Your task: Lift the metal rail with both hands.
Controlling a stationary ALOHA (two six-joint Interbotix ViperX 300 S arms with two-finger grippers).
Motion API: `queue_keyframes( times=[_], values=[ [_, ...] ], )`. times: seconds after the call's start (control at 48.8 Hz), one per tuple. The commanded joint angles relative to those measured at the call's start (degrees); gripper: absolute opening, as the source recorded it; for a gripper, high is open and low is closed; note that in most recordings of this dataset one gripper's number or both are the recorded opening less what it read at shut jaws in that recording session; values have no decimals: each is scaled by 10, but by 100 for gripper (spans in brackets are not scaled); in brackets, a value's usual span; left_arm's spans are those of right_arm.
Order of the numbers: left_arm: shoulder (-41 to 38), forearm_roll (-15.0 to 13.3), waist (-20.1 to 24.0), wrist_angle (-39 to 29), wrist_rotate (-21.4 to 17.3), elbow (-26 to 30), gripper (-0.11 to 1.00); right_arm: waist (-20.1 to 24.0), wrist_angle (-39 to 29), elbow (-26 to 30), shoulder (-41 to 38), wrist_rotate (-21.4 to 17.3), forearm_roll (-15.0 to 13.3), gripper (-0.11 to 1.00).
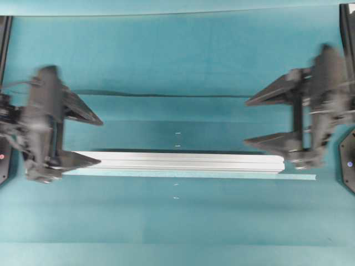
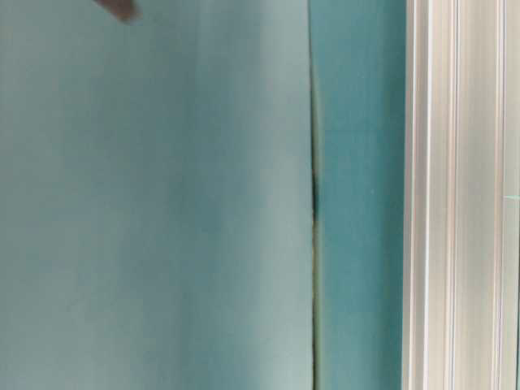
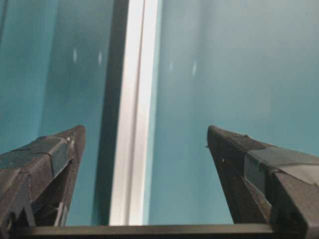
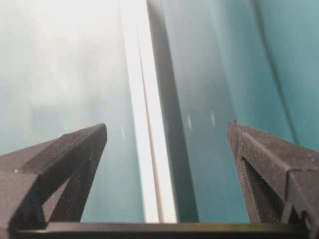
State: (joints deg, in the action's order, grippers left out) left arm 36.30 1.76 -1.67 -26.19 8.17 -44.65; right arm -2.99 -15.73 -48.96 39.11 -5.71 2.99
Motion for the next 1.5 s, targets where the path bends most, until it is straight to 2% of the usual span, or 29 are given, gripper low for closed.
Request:
queue_keyframes(
  times=[0.0,0.246,0.471,1.476],
  values=[
    [32,0,-1,28,1,-2,96,0,11,-1,27,1,-1,99],
    [104,0,0,98,4,-21,96,0,12,-22,118,0,-1,99],
    [142,0,0,111,4,-25,96,-1,18,-31,168,0,-1,99],
    [160,0,0,112,9,-27,96,-2,24,-42,181,-3,-1,99]
  ],
)
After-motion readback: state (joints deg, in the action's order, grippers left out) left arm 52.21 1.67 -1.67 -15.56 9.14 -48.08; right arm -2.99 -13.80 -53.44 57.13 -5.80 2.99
